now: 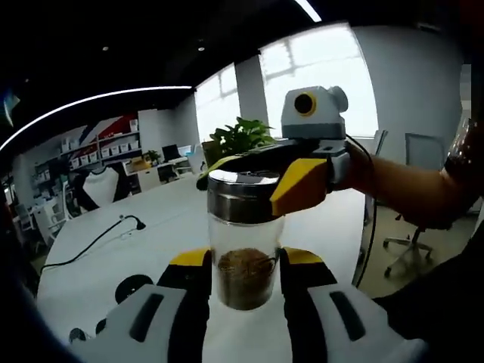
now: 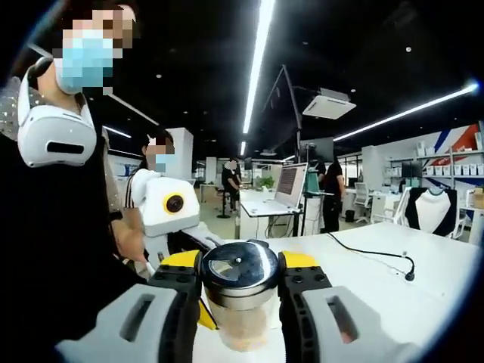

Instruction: Rotate the seasoning bottle until the label or dispensing opening points toward the visible target arrow and the bottle remains upright within the marked orientation range

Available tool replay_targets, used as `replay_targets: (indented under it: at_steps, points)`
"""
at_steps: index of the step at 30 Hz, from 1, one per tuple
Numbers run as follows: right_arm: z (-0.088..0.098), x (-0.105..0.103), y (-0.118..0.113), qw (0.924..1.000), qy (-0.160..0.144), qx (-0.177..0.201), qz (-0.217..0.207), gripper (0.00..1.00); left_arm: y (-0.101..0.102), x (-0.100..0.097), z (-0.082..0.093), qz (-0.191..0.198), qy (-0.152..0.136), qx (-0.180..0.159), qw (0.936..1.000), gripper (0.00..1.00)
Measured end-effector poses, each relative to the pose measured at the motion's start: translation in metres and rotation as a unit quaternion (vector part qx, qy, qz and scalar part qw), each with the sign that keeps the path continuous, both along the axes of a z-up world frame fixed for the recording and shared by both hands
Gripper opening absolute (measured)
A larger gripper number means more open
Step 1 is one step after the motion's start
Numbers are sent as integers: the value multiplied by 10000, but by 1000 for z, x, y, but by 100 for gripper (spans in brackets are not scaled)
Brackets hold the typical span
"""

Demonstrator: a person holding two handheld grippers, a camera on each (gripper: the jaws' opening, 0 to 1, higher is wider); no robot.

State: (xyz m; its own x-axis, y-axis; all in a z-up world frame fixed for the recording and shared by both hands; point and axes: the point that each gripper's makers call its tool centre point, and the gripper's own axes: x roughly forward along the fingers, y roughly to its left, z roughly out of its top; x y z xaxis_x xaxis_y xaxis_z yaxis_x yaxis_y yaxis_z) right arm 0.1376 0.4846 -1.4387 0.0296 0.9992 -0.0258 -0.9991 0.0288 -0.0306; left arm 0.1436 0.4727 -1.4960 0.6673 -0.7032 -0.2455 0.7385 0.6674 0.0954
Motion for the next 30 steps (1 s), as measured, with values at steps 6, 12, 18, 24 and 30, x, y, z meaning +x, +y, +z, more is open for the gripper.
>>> replay_targets:
  at_steps: [6, 12, 18, 24, 30]
  points:
    - [-11, 8, 4, 9996, 194, 95, 160, 36, 4, 4, -10, 46, 182, -30, 9998, 38]
    - [-34, 20, 13, 9988, 438, 45, 193, 36, 17, 7, -30, 219, 294, 209, 9991, 34]
    - [-53, 44, 19, 9980, 629, 58, 96, 36, 30, 0, -39, 302, 341, 271, 9986, 33]
    - [-73, 49, 34, 9978, 586, -208, 231, 36, 44, -7, -49, 496, 355, 416, 9973, 52]
    - [-80, 55, 40, 9977, 504, -309, 344, 36, 65, -6, -56, 754, 491, 531, 9945, 54]
